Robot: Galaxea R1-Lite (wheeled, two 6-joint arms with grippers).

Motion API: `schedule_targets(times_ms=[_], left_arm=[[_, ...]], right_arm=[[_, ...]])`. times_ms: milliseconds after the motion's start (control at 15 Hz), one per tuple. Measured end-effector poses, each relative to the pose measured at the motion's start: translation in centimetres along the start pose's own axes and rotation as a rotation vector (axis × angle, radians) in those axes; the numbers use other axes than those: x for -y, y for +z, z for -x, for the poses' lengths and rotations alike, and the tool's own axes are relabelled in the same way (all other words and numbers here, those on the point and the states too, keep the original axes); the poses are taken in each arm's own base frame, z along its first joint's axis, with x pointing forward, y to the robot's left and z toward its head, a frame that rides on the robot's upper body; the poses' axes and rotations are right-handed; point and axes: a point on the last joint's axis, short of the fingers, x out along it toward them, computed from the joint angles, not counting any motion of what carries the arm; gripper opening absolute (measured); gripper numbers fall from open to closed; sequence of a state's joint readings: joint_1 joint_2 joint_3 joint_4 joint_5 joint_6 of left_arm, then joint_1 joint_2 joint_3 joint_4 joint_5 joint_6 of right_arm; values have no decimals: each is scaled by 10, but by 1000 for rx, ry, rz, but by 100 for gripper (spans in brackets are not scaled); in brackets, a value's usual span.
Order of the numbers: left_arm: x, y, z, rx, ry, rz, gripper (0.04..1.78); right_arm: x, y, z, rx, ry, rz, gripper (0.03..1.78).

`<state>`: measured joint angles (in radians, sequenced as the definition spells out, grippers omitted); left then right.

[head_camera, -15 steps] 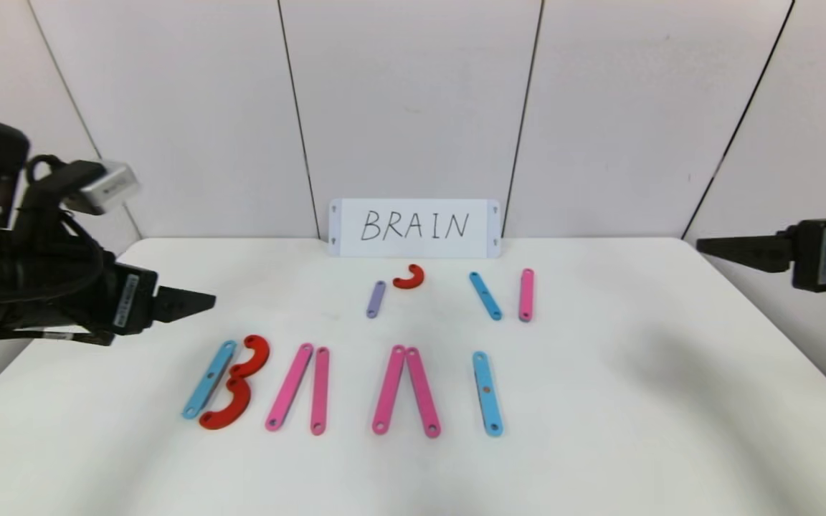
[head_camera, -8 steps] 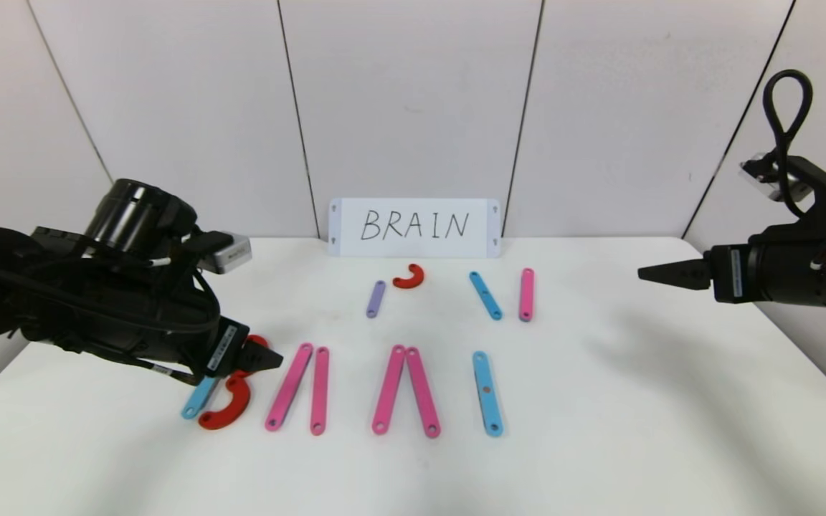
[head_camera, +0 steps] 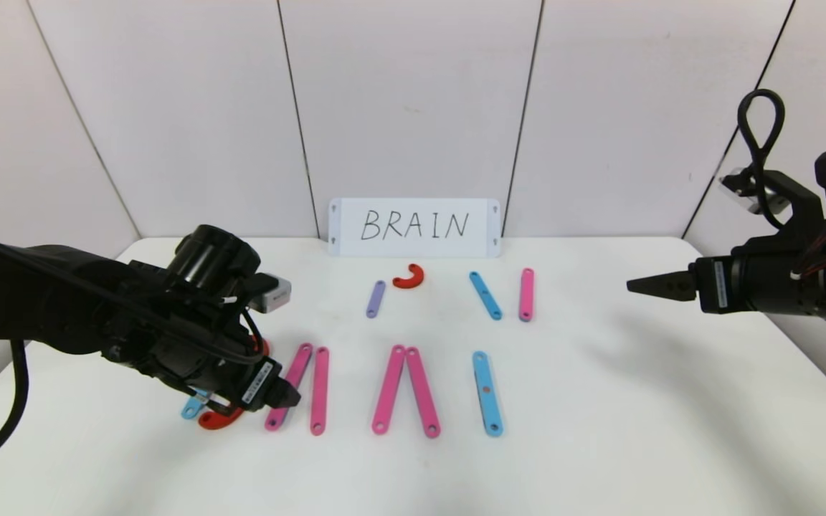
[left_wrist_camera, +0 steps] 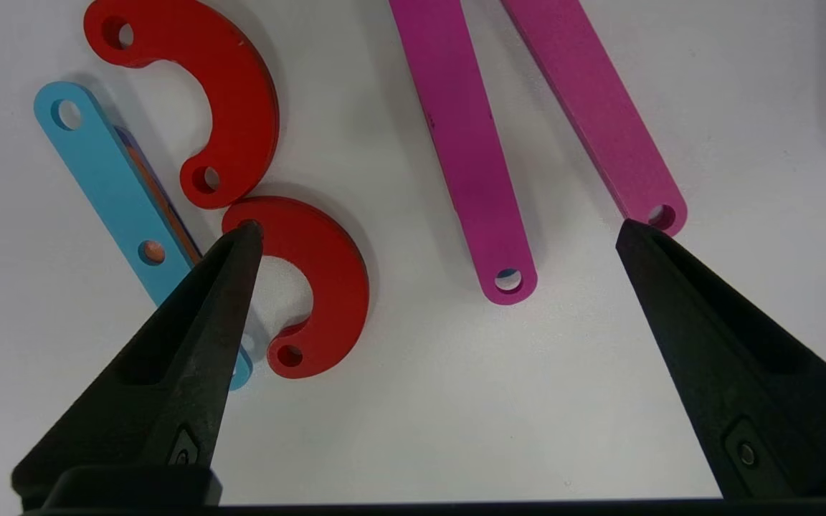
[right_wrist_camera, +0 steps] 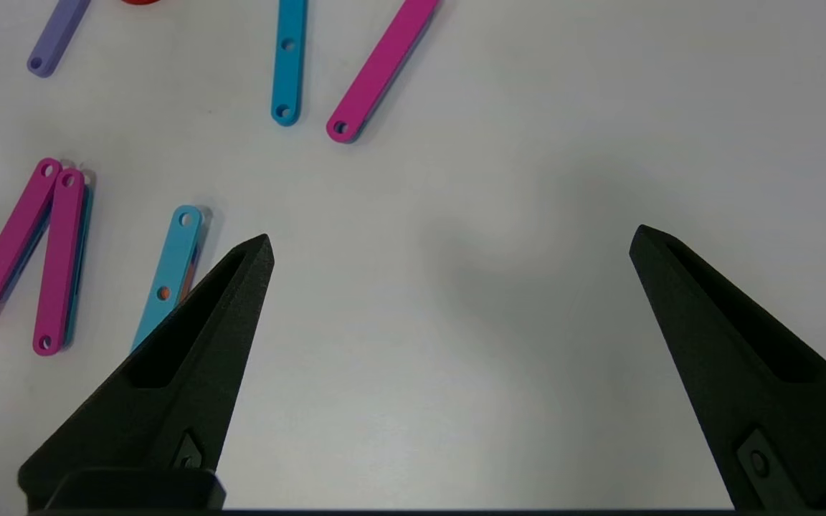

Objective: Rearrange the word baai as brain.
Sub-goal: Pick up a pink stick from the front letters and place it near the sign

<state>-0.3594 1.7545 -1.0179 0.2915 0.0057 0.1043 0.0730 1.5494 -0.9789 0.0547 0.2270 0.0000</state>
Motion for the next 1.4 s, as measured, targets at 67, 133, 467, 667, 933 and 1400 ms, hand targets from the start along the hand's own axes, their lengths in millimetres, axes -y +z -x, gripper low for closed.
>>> schedule_targets(times_ms=[67,133,467,667,933,1400], left_arm=[[1,0,-4,-9,9,0,173],[1,1,-9,-19,13,1,173],[1,4,-26,-51,26,35,173],[1,9,-32,-52,27,51,173],[1,13,-37,-51,25,49,173],[5,15,-43,-61,18,39,159]], right_arm=[[0,0,0,-2,1,0,174],[0,-1,-1,-4,2,0,174],[0,-3,-3,-12,5,-1,174],[0,-3,-3,-15,4,0,174],[0,-3,-3,-16,3,0,174],[1,-3,-3,-17,0,-1,174]])
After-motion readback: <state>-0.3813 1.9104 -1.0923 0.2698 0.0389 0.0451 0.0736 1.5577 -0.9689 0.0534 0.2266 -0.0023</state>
